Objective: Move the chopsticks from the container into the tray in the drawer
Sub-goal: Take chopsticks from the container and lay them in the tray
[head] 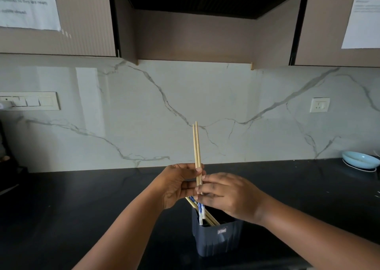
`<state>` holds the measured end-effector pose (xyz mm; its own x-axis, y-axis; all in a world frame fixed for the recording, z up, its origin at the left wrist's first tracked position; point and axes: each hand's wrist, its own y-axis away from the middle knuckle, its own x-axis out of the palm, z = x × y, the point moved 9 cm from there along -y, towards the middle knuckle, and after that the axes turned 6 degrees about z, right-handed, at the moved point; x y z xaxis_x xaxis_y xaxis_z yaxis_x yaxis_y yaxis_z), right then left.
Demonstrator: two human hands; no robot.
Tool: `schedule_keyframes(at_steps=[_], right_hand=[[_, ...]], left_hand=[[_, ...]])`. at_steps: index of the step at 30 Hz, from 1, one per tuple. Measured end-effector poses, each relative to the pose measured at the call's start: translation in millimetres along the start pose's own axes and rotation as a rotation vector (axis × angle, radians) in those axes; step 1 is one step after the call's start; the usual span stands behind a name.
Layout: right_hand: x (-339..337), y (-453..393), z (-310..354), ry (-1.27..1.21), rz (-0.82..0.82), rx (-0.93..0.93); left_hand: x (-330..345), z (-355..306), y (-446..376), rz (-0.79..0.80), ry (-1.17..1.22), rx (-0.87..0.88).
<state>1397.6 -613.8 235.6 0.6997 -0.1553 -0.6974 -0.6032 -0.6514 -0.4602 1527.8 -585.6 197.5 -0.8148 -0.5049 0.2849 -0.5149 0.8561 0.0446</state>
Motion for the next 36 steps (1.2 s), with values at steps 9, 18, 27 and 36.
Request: schedule_keyframes(at_steps=[9,18,27,36], right_hand=[[59,41,-91,-1.270,-0.146,1.255],[123,66,-54,-1.609,-0.124,1.494],[116,70,-47,-1.507,-0.113,1.324],[151,116,77,-1.248,0.573,0.751]], left_hand=[[-8,19,-11,-0.057,-0.136,-0.013],[-8,60,-16,-0.092,-0.325,-0.094],[-16,68,-15,-0.081,-0.620,0.031],[-116,120,4,-0.461,-0.867,0.114]])
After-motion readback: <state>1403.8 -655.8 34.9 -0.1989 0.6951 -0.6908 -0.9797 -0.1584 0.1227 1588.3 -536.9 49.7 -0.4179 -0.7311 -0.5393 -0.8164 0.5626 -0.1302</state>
